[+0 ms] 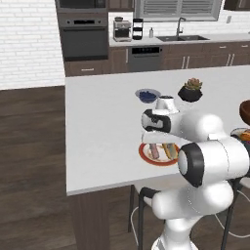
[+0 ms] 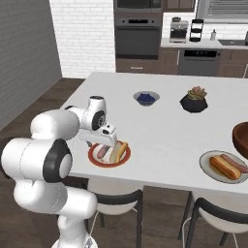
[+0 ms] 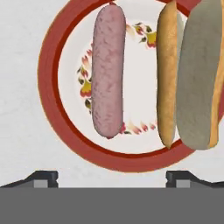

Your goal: Place one bun and one sausage from the bowl on each plate.

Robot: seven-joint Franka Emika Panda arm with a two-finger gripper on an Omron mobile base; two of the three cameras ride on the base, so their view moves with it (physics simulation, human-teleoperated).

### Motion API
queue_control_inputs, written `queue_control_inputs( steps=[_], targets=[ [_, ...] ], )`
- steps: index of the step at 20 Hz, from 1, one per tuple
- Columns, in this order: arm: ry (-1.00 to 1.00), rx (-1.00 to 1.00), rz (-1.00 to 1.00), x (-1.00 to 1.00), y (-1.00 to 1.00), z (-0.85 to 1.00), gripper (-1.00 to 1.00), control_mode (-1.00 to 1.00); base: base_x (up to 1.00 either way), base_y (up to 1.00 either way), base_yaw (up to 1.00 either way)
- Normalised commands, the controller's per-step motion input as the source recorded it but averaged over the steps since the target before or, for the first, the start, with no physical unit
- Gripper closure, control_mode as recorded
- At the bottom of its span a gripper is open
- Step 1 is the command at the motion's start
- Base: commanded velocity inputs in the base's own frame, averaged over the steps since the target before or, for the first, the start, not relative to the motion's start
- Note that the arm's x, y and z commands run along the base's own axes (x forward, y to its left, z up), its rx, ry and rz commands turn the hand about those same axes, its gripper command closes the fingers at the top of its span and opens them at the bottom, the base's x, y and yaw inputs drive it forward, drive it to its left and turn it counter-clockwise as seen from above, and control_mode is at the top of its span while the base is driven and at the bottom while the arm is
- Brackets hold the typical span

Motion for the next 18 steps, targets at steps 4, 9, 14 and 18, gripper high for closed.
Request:
queue_control_inputs(
  steps=[4, 9, 14, 18],
  targets=[
    [0.00, 0.00, 0.00, -0.91, -0.35, 0.73, -1.00, -1.00, 0.00, 0.00, 0.00],
    [0.04, 0.00, 0.00, -0.62, -0.28, 0.82, -1.00, -1.00, 0.00, 0.00, 0.00],
    [0.08, 0.00, 0.00, -0.31, -0.23, 0.84, -1.00, -1.00, 0.00, 0.00, 0.00],
    [0.04, 0.00, 0.00, -0.48, -0.16, 0.66, -1.00, -1.00, 0.00, 0.00, 0.00]
  ],
)
